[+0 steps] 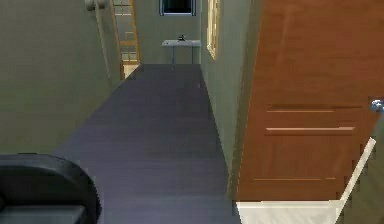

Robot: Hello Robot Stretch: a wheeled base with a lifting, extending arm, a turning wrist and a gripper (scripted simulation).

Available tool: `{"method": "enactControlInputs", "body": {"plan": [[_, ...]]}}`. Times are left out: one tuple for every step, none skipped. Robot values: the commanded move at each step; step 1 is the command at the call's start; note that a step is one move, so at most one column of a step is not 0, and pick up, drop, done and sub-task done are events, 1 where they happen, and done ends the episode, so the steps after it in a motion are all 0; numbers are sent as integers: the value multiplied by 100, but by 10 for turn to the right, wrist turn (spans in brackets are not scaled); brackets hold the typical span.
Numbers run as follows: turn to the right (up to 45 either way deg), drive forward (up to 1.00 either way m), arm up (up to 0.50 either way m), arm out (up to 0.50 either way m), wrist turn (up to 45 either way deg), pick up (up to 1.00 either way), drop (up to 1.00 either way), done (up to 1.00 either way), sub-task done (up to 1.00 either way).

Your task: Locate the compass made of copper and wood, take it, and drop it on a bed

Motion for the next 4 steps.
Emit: {"method": "enactControlInputs", "body": {"plan": [[0, 100, 0, 0, 0, 0, 0, 0, 0], [-60, 0, 0, 0, 0, 0, 0, 0, 0], [0, 45, 0, 0, 0, 0, 0, 0, 0], [-90, 0, 0, 0, 0, 0, 0, 0, 0]]}}
